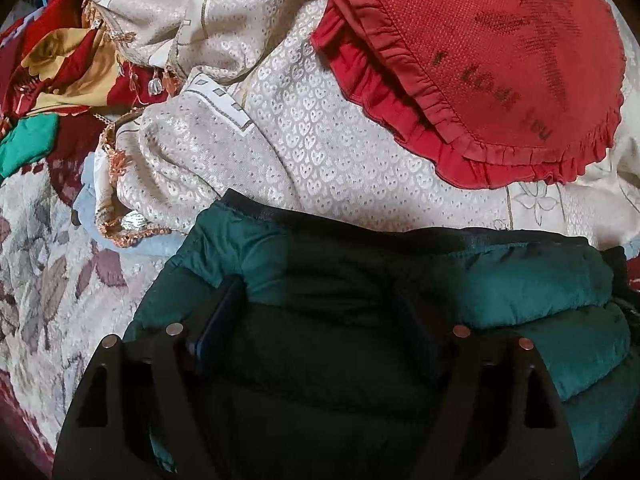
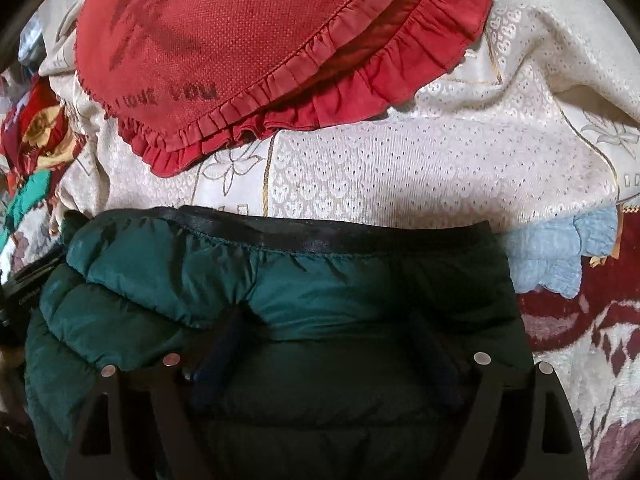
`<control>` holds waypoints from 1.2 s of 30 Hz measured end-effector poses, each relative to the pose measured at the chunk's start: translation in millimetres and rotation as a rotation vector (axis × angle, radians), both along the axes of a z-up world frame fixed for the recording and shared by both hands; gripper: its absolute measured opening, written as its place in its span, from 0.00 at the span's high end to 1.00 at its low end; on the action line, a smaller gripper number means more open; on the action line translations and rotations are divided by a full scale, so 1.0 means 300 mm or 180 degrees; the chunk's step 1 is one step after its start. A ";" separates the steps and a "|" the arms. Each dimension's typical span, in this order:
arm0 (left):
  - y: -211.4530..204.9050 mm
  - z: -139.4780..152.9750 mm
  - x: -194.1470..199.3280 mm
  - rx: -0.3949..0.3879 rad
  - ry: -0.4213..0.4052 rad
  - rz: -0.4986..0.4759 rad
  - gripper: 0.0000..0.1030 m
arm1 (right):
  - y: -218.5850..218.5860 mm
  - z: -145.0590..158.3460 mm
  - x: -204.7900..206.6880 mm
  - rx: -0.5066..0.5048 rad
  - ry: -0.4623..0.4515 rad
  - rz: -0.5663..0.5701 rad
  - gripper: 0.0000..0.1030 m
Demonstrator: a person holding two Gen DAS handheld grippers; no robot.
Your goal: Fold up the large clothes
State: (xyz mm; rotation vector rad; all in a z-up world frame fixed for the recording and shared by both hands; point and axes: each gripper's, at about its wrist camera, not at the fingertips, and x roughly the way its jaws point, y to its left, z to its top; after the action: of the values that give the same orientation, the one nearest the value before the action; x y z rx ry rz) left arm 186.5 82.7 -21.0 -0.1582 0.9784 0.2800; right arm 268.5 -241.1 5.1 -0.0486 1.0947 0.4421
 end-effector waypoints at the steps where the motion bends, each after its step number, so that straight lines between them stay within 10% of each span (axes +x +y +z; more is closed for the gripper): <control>1: -0.002 0.000 0.000 -0.0008 0.0006 -0.0004 0.23 | -0.009 0.004 0.001 0.0070 0.0011 -0.0003 0.16; 16: -0.035 0.024 -0.001 0.0125 -0.0056 -0.0142 0.19 | 0.018 0.010 -0.005 -0.0026 0.0027 0.0036 0.14; 21: -0.064 0.178 -0.115 -0.0500 -0.0556 -0.0357 0.19 | 0.029 0.193 -0.098 0.0099 -0.0267 -0.0077 0.14; 24: -0.117 0.150 -0.151 -0.0723 -0.0427 -0.0395 0.19 | 0.070 0.276 -0.229 0.0192 -0.0562 -0.0016 0.11; 36: -0.210 -0.033 -0.129 -0.0172 -0.0320 -0.0353 0.14 | 0.137 0.021 -0.268 -0.0005 -0.0435 0.0045 0.00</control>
State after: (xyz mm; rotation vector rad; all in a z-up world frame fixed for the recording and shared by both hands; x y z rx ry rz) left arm 147.8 19.6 -30.7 -0.1651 0.8919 0.1425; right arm 188.1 -200.0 11.3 -0.0869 0.9607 0.4443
